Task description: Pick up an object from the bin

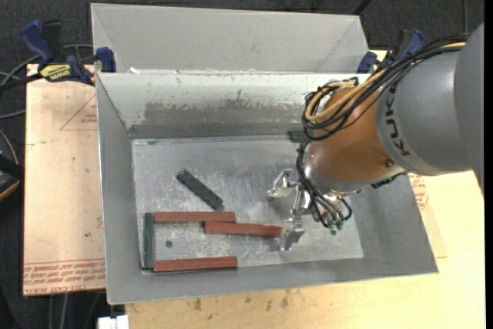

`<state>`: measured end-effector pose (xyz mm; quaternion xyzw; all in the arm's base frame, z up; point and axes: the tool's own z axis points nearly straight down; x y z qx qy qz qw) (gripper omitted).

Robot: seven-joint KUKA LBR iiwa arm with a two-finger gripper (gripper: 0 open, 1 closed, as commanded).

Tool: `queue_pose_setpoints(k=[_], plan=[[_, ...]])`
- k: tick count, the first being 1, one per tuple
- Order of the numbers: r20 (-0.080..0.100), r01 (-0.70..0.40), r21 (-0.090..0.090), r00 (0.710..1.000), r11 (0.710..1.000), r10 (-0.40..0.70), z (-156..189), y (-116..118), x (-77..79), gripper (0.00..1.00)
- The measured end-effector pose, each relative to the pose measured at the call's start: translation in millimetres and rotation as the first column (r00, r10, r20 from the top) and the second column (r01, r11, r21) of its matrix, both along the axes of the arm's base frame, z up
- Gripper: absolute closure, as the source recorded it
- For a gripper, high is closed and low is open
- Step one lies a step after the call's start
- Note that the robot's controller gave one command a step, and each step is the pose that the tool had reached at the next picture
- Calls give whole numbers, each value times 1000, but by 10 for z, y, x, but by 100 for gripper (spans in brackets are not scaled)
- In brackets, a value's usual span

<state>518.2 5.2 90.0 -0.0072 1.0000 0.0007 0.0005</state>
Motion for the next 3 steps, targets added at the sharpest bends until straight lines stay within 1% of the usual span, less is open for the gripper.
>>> queue_pose_setpoints(k=[1,2,3], plan=[[-3,1,0,1000,1000,-1,-62,30,0,0],[1,-70,1,998,998,70,71,334,-56,100],[1,-70,0,998,998,70,71,334,-56,100]])
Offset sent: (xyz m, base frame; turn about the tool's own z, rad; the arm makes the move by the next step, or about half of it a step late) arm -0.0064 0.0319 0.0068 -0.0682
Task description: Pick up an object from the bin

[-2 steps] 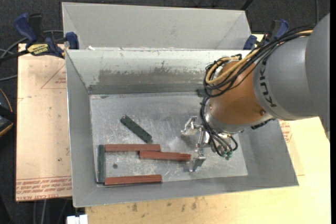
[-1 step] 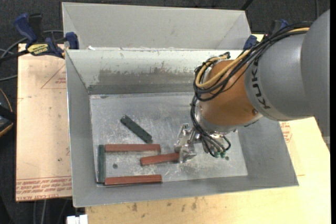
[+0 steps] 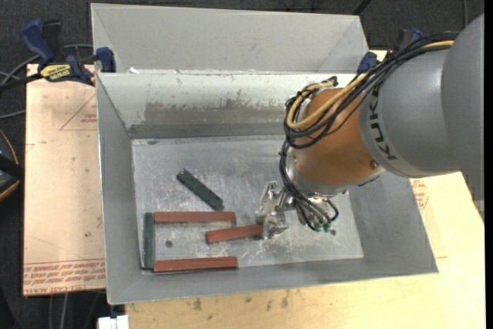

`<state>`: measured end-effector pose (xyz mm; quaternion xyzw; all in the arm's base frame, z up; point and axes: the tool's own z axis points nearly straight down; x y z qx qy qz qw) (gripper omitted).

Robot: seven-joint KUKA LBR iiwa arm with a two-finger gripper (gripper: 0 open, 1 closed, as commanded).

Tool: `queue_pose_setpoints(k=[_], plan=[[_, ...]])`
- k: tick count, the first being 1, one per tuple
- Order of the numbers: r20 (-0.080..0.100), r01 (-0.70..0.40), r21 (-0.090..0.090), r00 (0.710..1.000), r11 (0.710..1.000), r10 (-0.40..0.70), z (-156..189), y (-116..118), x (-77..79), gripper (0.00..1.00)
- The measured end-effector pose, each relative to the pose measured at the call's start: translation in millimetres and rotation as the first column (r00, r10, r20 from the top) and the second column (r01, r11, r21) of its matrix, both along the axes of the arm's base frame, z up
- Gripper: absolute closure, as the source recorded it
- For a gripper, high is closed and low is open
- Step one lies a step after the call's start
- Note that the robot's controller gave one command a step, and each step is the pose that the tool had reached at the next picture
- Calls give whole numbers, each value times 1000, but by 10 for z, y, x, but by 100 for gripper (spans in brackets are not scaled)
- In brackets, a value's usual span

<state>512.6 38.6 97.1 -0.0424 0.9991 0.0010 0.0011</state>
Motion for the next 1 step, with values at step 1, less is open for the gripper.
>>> queue_pose_setpoints(k=[1], plan=[[0,11,-1,1000,1000,-11,1279,-82,-33,100]])
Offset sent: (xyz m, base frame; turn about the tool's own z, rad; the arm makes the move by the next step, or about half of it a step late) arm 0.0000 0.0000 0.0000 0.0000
